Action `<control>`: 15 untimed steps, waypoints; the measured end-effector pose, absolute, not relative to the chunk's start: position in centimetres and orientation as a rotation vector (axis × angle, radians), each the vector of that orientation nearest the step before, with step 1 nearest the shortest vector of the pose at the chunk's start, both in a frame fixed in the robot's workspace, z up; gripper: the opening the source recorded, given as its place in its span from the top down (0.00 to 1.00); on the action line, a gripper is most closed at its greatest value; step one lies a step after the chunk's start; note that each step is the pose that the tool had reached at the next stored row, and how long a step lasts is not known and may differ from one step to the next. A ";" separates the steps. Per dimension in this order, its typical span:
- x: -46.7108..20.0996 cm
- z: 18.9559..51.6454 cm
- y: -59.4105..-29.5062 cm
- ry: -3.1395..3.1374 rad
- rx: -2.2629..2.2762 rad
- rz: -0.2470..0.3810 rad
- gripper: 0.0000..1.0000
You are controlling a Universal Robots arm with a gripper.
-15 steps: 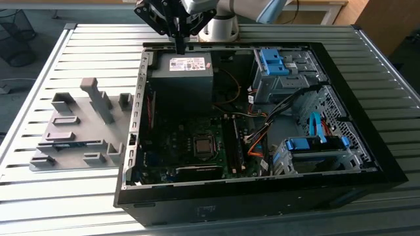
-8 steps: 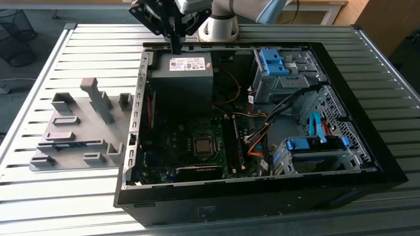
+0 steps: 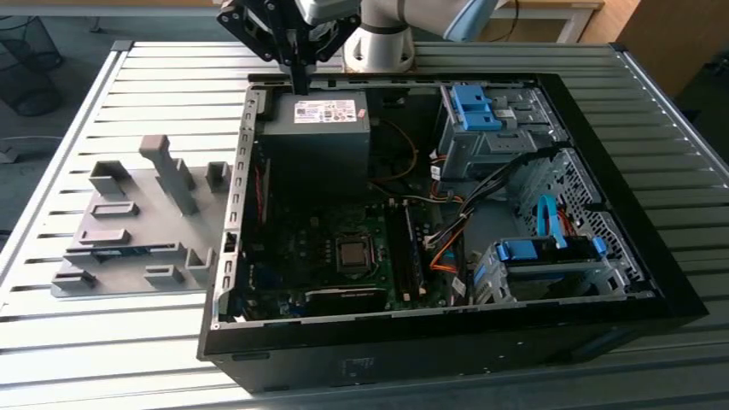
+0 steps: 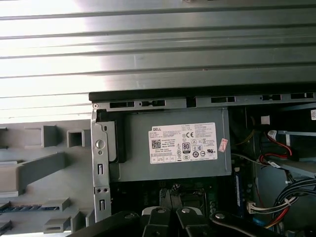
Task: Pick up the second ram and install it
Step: 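Reach for the second ram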
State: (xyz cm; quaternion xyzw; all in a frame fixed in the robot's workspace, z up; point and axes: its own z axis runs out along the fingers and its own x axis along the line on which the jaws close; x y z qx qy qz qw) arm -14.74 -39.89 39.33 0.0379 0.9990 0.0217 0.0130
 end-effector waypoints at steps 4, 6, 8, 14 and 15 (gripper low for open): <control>-15.0 39.3 -39.9 3.113 0.118 0.067 0.90; -15.3 39.3 -39.9 3.112 0.118 0.068 0.90; -15.5 39.3 -39.9 3.112 0.118 0.068 0.90; -16.0 39.3 -39.9 3.112 0.118 0.068 0.90; -16.0 39.3 -39.9 3.112 0.118 0.068 0.90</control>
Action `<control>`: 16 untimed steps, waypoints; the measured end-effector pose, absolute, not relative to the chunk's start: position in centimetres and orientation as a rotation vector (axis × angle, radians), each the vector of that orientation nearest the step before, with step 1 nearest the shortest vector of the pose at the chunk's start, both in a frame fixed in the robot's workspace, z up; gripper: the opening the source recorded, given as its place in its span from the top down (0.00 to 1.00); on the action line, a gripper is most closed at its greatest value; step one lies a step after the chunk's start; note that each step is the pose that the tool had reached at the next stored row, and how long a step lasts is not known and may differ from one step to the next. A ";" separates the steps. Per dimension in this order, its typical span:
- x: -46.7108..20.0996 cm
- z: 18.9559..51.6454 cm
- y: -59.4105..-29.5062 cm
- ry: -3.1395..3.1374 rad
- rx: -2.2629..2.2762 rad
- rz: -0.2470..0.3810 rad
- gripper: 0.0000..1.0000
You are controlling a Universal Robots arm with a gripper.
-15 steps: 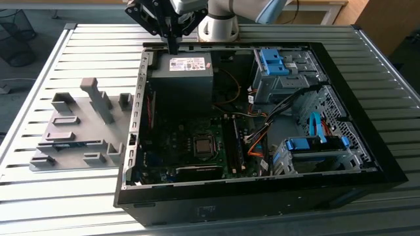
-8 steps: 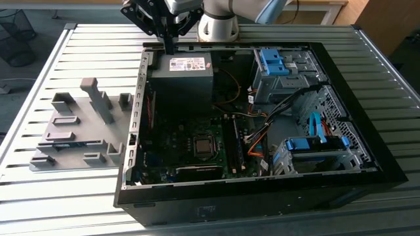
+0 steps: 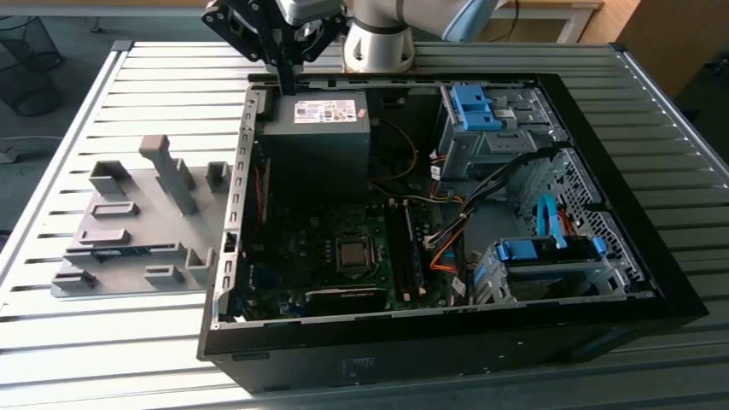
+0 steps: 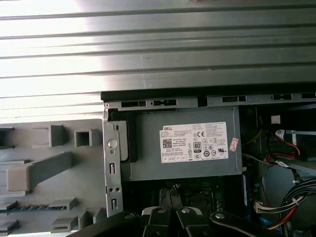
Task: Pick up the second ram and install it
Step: 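Reach for the second ram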
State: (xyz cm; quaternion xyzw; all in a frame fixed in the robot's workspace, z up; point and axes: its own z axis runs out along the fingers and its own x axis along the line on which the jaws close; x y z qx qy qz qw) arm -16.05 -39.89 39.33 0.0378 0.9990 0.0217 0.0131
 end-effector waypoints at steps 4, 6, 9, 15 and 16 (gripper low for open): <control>-16.3 39.3 -39.9 3.112 0.118 0.068 0.90; -16.5 39.3 -39.9 3.112 0.118 0.068 0.90; -16.7 39.3 -39.9 3.112 0.118 0.068 0.90; -17.0 39.3 -39.9 3.112 0.118 0.068 0.90; -17.1 39.3 -39.9 3.112 0.118 0.068 0.90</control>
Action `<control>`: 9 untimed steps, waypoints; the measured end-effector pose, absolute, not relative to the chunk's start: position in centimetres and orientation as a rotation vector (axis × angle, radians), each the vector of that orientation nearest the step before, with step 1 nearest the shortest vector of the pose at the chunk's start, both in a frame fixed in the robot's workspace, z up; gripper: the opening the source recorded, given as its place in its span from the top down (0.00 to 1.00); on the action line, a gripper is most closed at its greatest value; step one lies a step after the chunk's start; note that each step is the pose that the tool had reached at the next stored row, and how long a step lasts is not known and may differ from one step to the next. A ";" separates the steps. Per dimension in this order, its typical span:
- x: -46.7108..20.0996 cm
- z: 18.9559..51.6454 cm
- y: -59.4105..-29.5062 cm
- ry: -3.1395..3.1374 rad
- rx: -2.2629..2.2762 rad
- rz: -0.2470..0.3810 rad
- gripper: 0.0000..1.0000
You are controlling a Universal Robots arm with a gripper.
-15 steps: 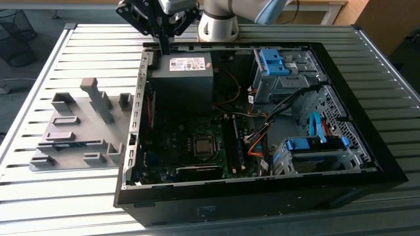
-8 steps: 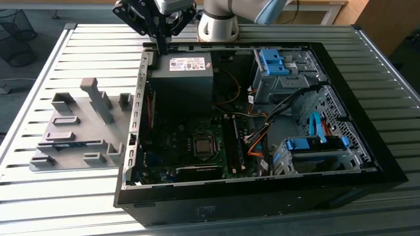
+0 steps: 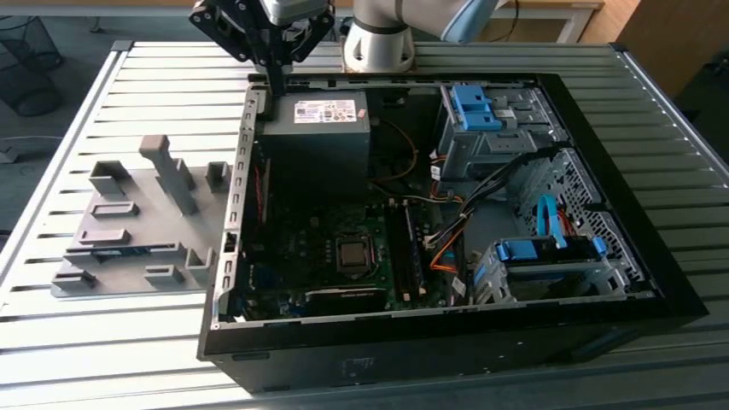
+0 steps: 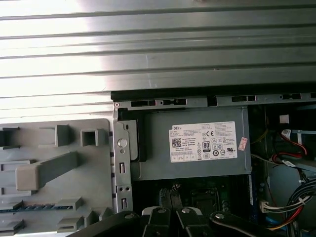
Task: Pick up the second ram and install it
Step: 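Reach for the second ram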
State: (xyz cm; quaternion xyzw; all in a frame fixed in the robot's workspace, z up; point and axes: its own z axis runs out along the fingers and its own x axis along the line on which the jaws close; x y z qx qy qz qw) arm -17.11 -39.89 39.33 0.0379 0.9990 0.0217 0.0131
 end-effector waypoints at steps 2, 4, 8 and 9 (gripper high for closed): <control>-17.2 39.3 -39.9 3.112 0.118 0.068 0.90; -17.4 39.3 -39.9 3.112 0.118 0.068 0.90; -17.9 39.3 -39.9 3.113 0.118 0.068 0.90; -18.0 39.3 -39.9 3.112 0.118 0.068 0.90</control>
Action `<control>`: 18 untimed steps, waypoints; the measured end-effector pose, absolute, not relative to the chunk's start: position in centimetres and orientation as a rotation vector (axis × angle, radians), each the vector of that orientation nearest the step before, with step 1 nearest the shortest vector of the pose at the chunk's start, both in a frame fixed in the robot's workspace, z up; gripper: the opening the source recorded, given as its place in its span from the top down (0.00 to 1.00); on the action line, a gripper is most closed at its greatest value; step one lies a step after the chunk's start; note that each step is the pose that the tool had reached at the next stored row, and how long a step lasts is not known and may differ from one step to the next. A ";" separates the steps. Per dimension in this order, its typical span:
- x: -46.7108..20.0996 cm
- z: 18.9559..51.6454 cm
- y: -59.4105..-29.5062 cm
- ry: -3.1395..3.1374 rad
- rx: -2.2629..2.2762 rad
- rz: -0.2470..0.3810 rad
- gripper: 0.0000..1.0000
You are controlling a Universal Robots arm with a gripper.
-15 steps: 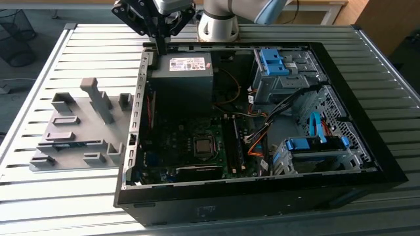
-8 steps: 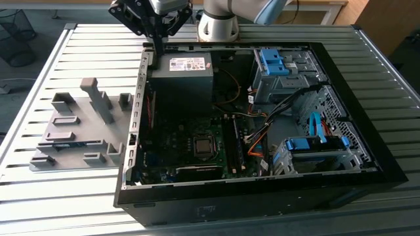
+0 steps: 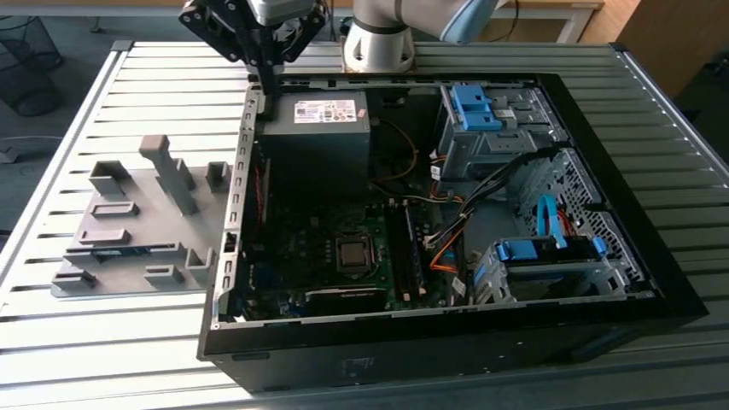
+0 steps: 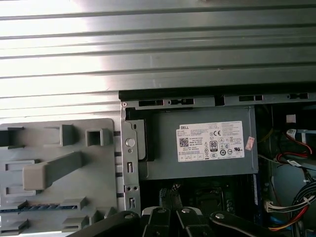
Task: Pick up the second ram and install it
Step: 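Reach for the second ram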
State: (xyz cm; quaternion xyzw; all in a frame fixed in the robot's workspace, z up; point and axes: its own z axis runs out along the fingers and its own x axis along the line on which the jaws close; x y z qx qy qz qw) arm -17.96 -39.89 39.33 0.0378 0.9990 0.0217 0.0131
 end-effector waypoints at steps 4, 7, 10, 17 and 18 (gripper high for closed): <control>-18.2 39.3 -39.9 3.113 0.118 0.068 0.90; -18.4 39.3 -39.9 3.112 0.118 0.068 0.90; -18.6 39.3 -39.9 3.112 0.118 0.068 0.90; -19.0 39.3 -39.9 3.112 0.118 0.068 0.90; -19.1 39.3 -39.9 3.112 0.118 0.068 0.90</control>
